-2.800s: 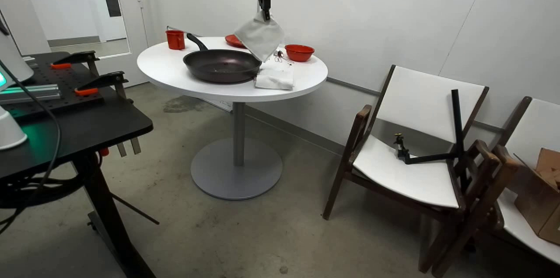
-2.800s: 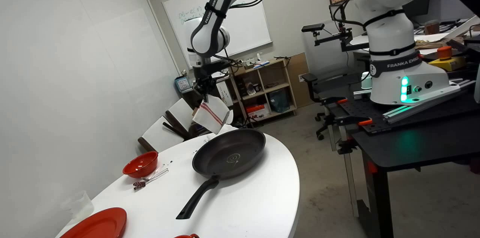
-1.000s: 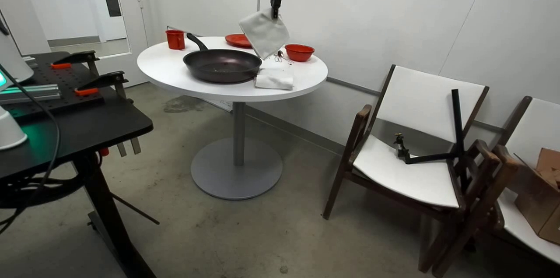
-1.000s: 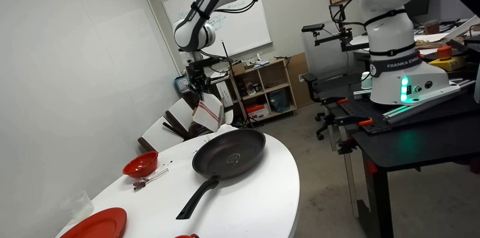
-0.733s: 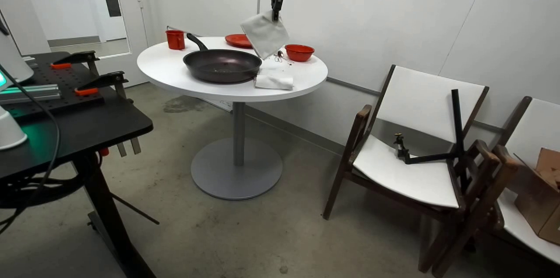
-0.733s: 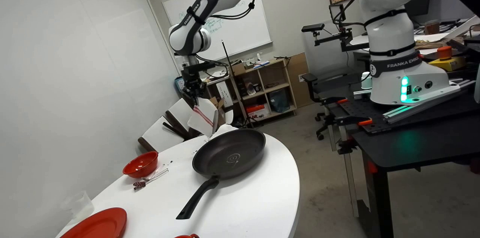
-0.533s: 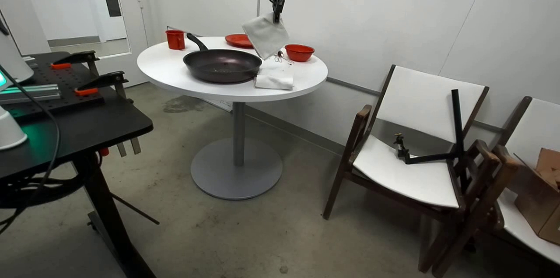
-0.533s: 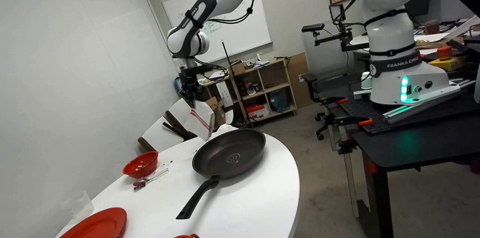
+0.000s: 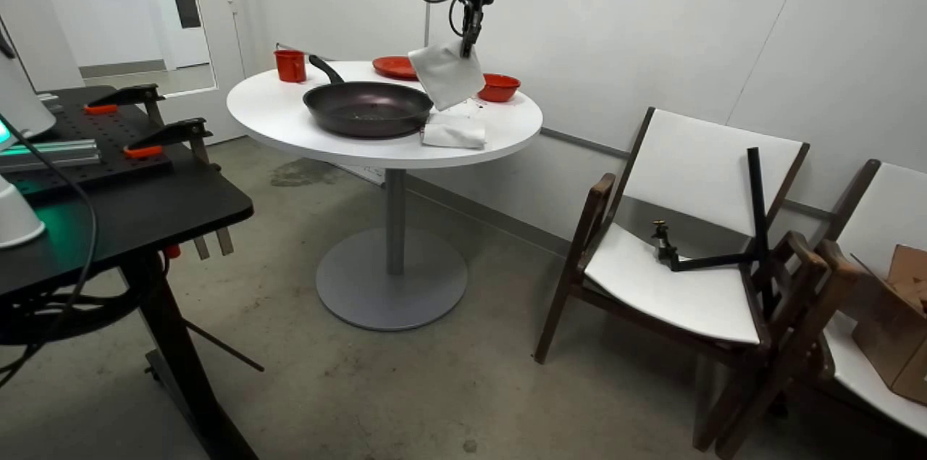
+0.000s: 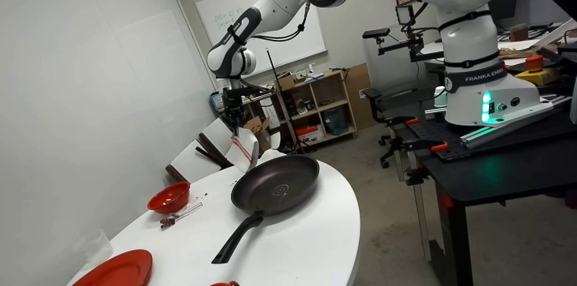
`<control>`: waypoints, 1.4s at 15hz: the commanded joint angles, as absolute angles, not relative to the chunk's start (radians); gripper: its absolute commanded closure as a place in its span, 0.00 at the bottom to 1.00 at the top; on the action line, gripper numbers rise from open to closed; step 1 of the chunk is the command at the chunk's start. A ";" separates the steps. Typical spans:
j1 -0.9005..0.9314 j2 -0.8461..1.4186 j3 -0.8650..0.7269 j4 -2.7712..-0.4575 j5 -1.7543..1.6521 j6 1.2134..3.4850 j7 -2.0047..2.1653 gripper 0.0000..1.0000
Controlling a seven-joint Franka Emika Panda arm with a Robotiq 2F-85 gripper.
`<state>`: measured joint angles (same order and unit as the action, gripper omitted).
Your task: Wipe the pan with the white cloth
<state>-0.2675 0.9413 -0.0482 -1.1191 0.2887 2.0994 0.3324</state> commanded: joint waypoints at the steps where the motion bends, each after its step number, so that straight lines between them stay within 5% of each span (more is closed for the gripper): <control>1: -0.324 0.997 -0.014 -1.041 0.351 2.059 0.278 0.96; 21: -0.478 1.027 0.060 -1.159 0.391 2.122 0.149 0.96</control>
